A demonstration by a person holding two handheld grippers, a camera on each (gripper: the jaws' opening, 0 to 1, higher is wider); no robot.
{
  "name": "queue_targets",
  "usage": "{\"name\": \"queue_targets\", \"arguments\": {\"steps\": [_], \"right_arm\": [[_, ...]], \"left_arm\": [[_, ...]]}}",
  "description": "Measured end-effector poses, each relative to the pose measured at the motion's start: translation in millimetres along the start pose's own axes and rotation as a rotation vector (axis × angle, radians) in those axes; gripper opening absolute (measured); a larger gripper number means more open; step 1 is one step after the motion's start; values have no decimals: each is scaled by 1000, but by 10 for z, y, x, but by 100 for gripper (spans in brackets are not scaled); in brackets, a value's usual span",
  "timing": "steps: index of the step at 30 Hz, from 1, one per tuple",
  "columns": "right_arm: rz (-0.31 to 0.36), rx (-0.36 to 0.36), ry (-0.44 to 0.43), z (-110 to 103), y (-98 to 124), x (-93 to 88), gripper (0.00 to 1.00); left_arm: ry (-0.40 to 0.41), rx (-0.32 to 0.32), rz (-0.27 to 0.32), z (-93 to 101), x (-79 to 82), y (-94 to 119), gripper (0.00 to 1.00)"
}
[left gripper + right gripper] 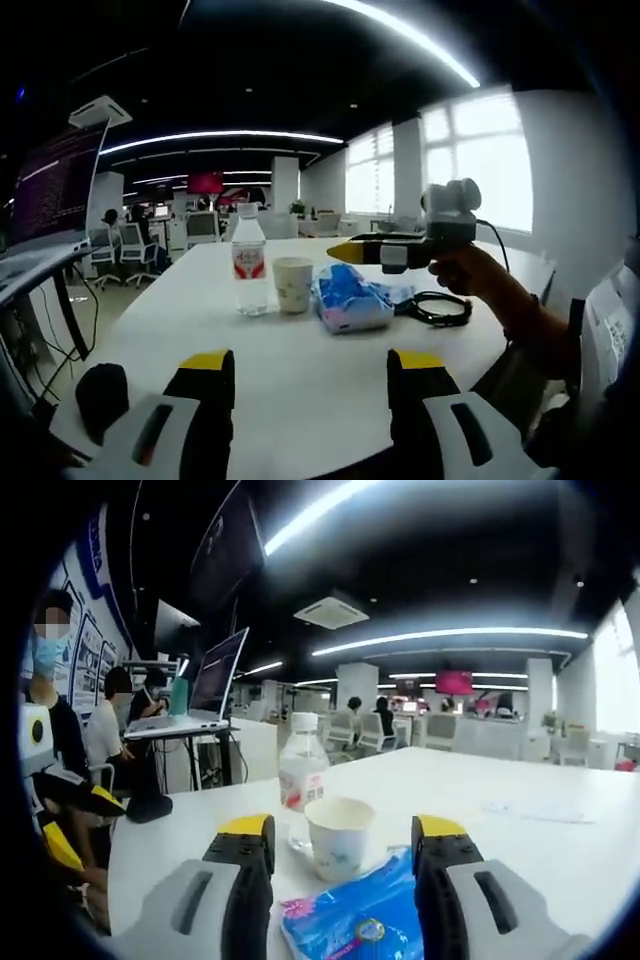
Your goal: Arrange the tabletop items into an orderly group along one side of the table until the central work area is clear of visible clutter.
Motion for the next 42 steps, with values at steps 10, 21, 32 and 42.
{"name": "queue_targets", "arguments": {"steps": [10,21,32,42], "right_arm": [[-31,13,51,53,63,3,56],[-51,22,70,113,152,-2,56],[-70,17,73,235,260,7,57],[-109,11,71,327,356,-57,60]], "left_arm": [[-18,17,8,-46,56,-46,62],[-26,27,17,-70,113,-32,62],[-44,28,7,-80,138,-59,62],[-56,3,5,-51,194,-187,62]]}}
Point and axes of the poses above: the point that each gripper's makers call its tool centre point, and the gripper's own axes: y roughly backward along the fingers, z roughly to its right, x roughly out of its top, the point moved 9 cm from there along y, roughly backward along the fingers, and after that the axes turned 5 degrees about y, right-handed, at the moved point
